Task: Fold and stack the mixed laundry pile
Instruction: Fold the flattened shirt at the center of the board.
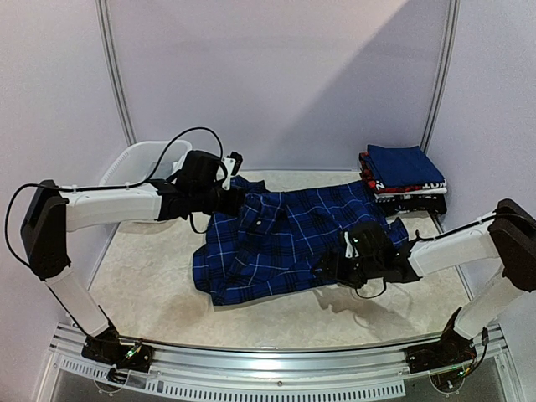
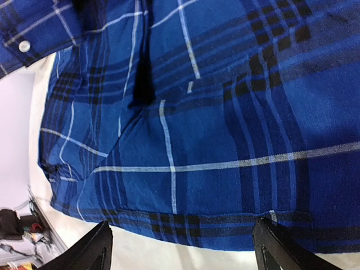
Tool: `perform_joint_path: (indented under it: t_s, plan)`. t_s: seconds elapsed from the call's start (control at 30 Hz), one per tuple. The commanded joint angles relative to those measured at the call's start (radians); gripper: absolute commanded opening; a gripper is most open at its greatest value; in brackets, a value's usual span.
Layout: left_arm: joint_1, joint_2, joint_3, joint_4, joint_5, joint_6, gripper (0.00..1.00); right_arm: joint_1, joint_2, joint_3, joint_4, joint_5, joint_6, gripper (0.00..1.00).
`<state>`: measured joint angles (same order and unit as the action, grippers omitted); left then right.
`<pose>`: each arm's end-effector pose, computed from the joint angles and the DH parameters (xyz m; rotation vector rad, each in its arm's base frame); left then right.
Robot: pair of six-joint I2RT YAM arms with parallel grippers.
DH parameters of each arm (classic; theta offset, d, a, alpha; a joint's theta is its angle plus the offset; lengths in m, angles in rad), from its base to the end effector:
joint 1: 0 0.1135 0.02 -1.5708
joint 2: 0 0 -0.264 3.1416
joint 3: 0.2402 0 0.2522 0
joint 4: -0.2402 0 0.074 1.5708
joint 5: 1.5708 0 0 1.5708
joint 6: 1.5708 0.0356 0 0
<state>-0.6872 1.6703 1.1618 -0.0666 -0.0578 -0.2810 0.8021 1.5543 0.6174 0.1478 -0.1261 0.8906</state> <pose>0.2961 -0.2403 0.2498 0.4075 2.1490 -0.4973 0.1957 0.2088 0.1380 0.0469 2.5683 0.8998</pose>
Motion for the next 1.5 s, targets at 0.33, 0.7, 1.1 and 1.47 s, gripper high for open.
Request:
perform_joint_path:
  t_s: [0.33,0.7,1.1,1.47]
  plan:
    - [0.003,-0.033,-0.048,0.027,0.011,-0.004,0.00,0.029,-0.071,-0.233,0.198,0.180,0.403,0.90]
    - [0.003,-0.045,-0.067,0.039,0.032,-0.012,0.00,0.027,-0.030,-0.304,0.370,0.207,0.498,0.89]
    - [0.003,-0.054,-0.079,0.045,0.040,-0.014,0.00,0.018,0.022,-0.300,0.360,0.167,0.496,0.73]
    - [0.003,-0.055,-0.076,0.045,0.050,-0.014,0.00,0.019,-0.263,-0.395,0.066,0.220,0.469,0.72]
